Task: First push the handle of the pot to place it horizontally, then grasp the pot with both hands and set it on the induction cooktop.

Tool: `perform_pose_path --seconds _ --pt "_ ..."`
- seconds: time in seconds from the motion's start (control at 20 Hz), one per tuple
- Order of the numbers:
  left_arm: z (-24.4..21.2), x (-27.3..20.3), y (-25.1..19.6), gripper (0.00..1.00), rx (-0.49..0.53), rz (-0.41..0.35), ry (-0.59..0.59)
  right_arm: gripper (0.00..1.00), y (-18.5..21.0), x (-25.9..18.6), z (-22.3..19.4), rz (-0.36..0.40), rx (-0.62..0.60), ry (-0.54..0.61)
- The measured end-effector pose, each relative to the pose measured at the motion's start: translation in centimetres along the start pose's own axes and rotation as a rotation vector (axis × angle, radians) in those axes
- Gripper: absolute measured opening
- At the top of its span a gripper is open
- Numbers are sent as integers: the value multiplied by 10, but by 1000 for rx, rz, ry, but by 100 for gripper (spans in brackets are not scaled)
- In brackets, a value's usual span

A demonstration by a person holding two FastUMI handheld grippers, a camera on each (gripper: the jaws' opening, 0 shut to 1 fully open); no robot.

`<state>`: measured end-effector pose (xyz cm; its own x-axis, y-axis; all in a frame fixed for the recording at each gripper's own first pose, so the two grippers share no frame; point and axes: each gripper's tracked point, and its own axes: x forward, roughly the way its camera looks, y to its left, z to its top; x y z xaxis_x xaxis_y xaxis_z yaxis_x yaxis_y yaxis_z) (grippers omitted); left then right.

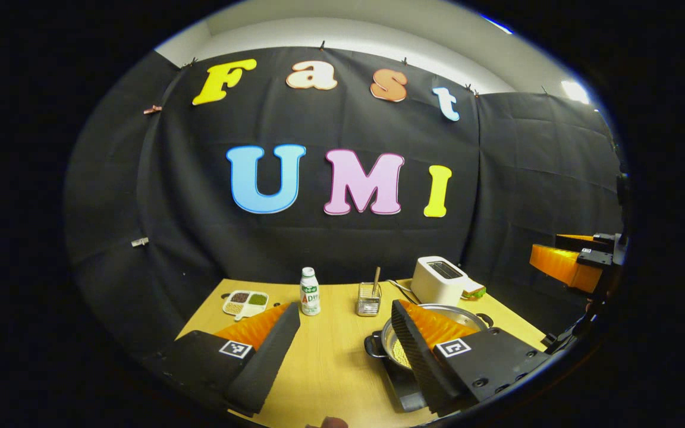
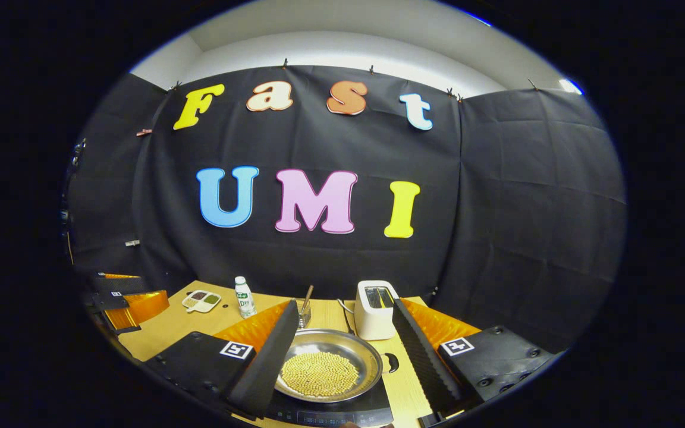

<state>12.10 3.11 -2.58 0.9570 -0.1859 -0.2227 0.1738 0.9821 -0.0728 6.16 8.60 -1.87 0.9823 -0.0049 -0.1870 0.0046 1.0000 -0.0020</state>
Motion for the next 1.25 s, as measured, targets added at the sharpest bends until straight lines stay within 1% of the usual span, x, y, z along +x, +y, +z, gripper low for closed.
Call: perform_pose_path --seconds 0.1,0.15,0.2,0.25,0.35,0.4,0.45,0.65,0.85,1.25 --pt "8 -12 5 96 9 20 -31 99 4 -7 7 -4 -3 -31" --pt "11 -17 9 96 8 26 -45 96 6 -11 11 -6 -3 -42" --pt "14 -20 14 96 12 34 -68 99 7 -14 15 -8 -3 -58" --pt "18 -22 18 96 20 40 -94 99 9 -17 20 -8 -4 -78" --pt "25 -29 21 96 44 43 -139 99 13 -21 25 -2 -3 -110" --pt "27 -31 20 98 53 40 -154 99 14 -22 26 -1 -2 -113" --pt "29 -33 18 96 54 35 -159 99 15 -22 27 3 4 -115" --pt "18 -32 15 96 22 23 -122 99 14 -18 26 4 25 -106" --pt "14 -32 21 96 3 37 -102 99 7 -17 21 -9 30 -91" --pt "14 -29 15 96 13 24 -100 99 -5 -17 16 -32 37 -79"
